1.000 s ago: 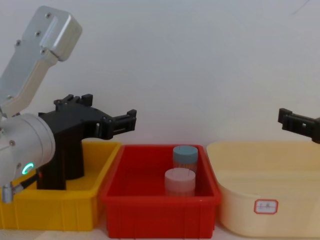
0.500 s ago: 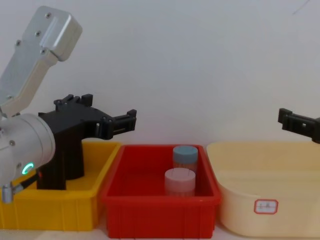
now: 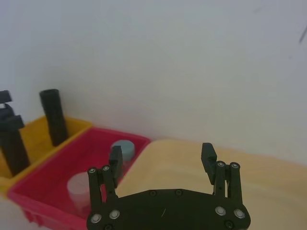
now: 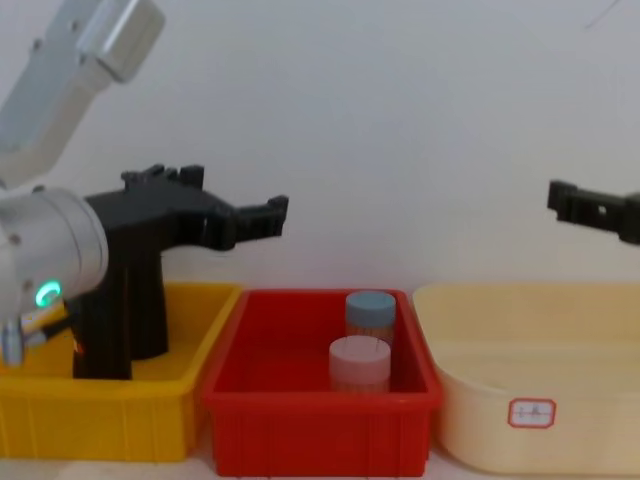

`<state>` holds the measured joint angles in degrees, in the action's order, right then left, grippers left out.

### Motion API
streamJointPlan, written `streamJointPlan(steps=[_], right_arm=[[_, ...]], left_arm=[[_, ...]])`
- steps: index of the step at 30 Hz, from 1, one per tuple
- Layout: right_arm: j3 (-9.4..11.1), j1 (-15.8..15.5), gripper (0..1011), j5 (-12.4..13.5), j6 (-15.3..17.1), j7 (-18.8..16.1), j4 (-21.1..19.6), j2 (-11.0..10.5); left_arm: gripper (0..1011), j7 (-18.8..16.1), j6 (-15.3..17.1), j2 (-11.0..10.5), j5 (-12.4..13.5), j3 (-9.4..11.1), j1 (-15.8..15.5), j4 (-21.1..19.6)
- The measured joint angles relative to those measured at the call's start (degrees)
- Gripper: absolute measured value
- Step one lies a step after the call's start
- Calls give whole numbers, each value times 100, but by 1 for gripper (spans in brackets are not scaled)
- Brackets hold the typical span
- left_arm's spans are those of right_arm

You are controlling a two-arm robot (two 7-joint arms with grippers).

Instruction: Pick up the garbage bag with the one hand and transfer it to the other hand.

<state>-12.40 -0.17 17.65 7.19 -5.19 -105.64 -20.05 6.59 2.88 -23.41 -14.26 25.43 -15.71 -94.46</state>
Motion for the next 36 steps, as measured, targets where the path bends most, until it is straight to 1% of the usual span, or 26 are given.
streamJointPlan(steps=[1,2,5,6,7,8,9,11,12,13,15,16,18,20,21,22,24,25,28,29,31,32,33,34,35,36], right_arm=[[0,0,1002,0,0,0,0,0],[0,38,1001,33,107,-41,-87,-18],[-11,131,1001,115,341,-138,-219,-39],[-22,169,1001,135,397,-161,-253,-41],[-30,198,1001,153,453,-181,-276,-42],[-55,277,1001,197,589,-231,-314,-42],[-65,301,1001,212,642,-248,-322,-39],[-98,391,1001,246,756,-283,-332,-28],[-132,476,1001,279,871,-320,-330,-11],[-157,533,1001,292,921,-337,-317,3],[-228,669,1001,330,1061,-381,-251,42],[-251,712,1002,337,1098,-394,-224,55],[-330,859,1001,358,1196,-432,-113,107],[-395,985,1001,369,1262,-462,7,156],[-418,1024,1001,371,1284,-474,46,172],[-439,1058,1002,371,1302,-481,81,189],[-482,1142,1002,372,1329,-490,177,230],[-517,1204,1002,371,1355,-496,259,265],[-576,1327,1002,368,1389,-508,434,343],[-589,1359,1001,365,1395,-510,473,365],[-629,1427,1002,357,1412,-516,597,414],[-641,1448,1002,354,1417,-518,634,432],[-663,1489,1002,347,1427,-526,701,462],[-674,1510,1002,343,1432,-529,735,477],[-686,1532,1002,341,1436,-534,774,495],[-696,1550,1002,337,1440,-538,806,509]], left_arm=[[1001,53,23,-12,-32,-12,-13,-22],[1001,163,76,-59,-107,-47,-56,-78],[1001,348,184,-141,-255,-113,-112,-166],[1001,504,251,-221,-355,-181,-152,-240],[1001,571,286,-250,-406,-204,-162,-263],[1001,638,324,-304,-460,-252,-178,-304],[1001,786,403,-396,-583,-335,-196,-370],[1001,887,467,-493,-686,-417,-203,-432],[1001,960,495,-544,-735,-465,-204,-462],[1001,1077,563,-671,-850,-580,-197,-535],[1001,1163,620,-773,-936,-676,-176,-597],[1001,1231,674,-894,-1019,-796,-138,-666],[1001,1282,723,-998,-1091,-900,-96,-725],[1001,1344,802,-1164,-1198,-1076,-8,-815],[1001,1356,824,-1192,-1228,-1108,10,-831],[1001,1373,873,-1298,-1294,-1233,83,-888],[1001,1381,912,-1399,-1344,-1354,165,-942],[1001,1382,948,-1479,-1387,-1463,242,-983],[1001,1374,1006,-1584,-1455,-1622,369,-1035],[1001,1362,1038,-1657,-1494,-1752,474,-1070],[1001,1343,1066,-1713,-1530,-1861,571,-1093],[1001,1314,1101,-1766,-1579,-1989,685,-1113],[1001,1298,1115,-1784,-1597,-2042,733,-1119],[1001,1271,1141,-1816,-1633,-2147,826,-1126],[1001,1271,1141,-1816,-1633,-2147,826,-1126],[1001,1248,1167,-1840,-1669,-2245,914,-1127]])
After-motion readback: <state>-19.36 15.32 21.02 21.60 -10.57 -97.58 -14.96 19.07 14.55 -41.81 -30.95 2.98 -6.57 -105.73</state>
